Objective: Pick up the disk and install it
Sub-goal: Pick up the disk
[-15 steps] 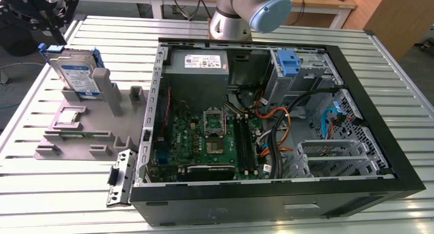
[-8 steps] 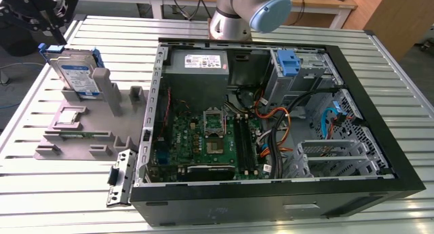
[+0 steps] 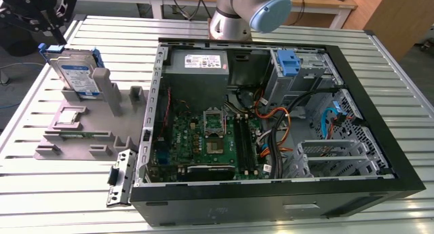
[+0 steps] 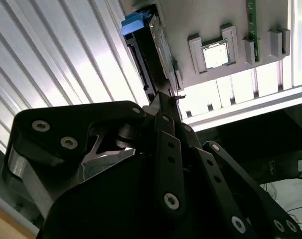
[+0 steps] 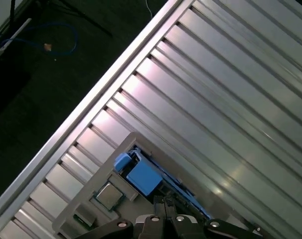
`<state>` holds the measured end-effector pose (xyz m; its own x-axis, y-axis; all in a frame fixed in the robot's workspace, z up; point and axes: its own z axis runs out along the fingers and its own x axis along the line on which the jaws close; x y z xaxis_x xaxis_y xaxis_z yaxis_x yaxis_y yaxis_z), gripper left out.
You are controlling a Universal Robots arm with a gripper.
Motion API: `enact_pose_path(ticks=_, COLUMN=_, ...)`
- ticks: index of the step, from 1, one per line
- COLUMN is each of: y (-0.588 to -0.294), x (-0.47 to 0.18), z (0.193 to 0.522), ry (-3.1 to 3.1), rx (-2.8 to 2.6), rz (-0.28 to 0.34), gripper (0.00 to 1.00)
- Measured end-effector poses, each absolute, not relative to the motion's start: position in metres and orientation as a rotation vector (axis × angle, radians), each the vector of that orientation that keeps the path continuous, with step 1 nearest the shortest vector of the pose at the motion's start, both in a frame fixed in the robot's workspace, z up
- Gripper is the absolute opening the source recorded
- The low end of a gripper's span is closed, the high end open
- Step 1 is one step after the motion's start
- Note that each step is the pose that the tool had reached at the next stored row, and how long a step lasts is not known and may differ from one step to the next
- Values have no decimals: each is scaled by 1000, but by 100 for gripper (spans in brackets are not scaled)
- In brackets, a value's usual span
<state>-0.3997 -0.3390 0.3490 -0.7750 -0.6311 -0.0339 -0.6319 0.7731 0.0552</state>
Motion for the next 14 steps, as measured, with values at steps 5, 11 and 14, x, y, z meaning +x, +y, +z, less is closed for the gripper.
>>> enact_pose_path(ticks=5, y=-339, x=-400, z=349, ry=2905, rx=-1162, rz=102, gripper=10)
enact_pose_path(ticks=11, y=-339, x=-400, z=349, ry=2850, rx=-1297, rz=104, gripper=10)
enact_pose_path(ticks=14, y=-339, x=-400, z=349, ry=2821, rx=-1362, rz=106, gripper=10)
